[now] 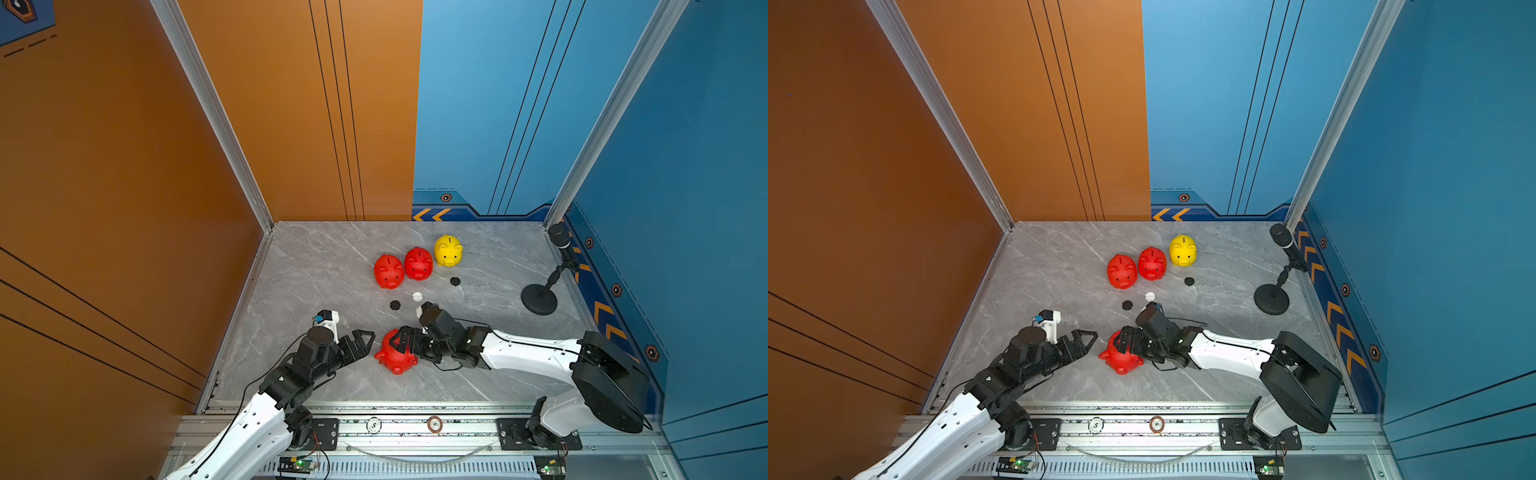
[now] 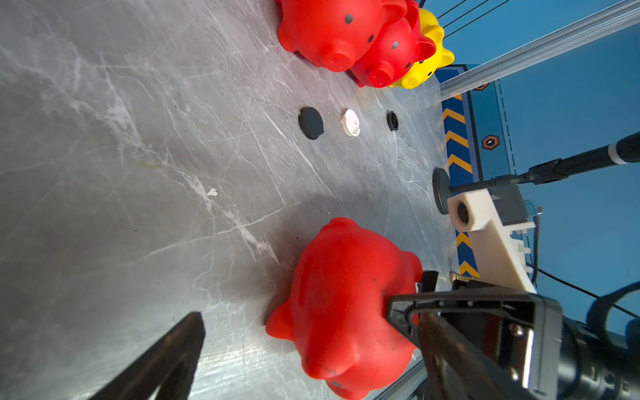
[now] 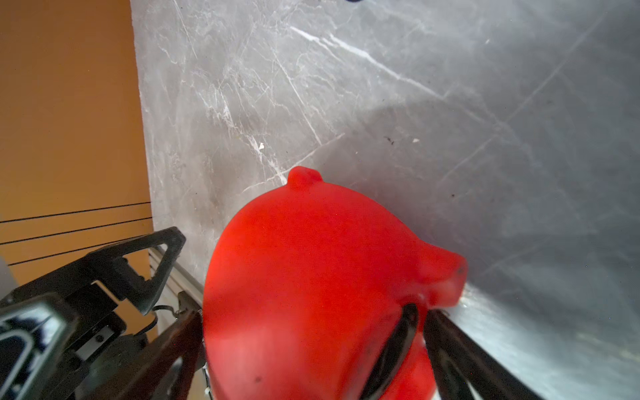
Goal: Open piggy banks
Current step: Adjust the piggy bank at the center of the board.
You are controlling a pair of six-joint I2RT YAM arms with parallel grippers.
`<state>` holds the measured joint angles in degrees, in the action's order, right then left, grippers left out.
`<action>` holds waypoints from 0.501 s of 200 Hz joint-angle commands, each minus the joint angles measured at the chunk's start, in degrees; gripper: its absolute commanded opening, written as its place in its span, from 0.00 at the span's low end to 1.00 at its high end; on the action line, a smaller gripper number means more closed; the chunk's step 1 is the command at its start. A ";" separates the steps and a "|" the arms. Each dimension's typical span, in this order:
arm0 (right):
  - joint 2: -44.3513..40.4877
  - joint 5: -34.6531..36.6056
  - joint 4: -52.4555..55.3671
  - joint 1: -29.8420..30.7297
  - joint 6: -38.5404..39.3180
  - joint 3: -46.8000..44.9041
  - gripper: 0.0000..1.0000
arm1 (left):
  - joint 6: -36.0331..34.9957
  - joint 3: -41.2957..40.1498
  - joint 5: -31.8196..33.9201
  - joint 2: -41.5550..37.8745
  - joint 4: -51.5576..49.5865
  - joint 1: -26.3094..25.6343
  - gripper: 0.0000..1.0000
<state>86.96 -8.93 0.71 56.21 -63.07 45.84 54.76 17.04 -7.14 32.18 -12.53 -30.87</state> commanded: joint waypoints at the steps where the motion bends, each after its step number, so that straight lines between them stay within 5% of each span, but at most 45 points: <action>1: 2.58 7.88 6.80 2.41 -0.54 2.72 1.00 | -1.60 -1.91 -1.88 -1.95 -1.51 1.43 0.98; 35: 6.31 9.66 7.95 4.09 1.75 5.31 1.00 | -1.96 -2.86 -5.18 -4.17 -2.14 3.94 0.98; 100: 8.36 3.28 -7.63 -0.57 -0.37 -1.41 0.84 | -1.54 -5.40 -13.95 -2.81 6.70 4.27 0.98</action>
<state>92.29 -3.62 -6.15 57.45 -62.78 48.60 53.43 13.32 -15.86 27.83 -11.66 -26.87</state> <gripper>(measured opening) 0.847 0.976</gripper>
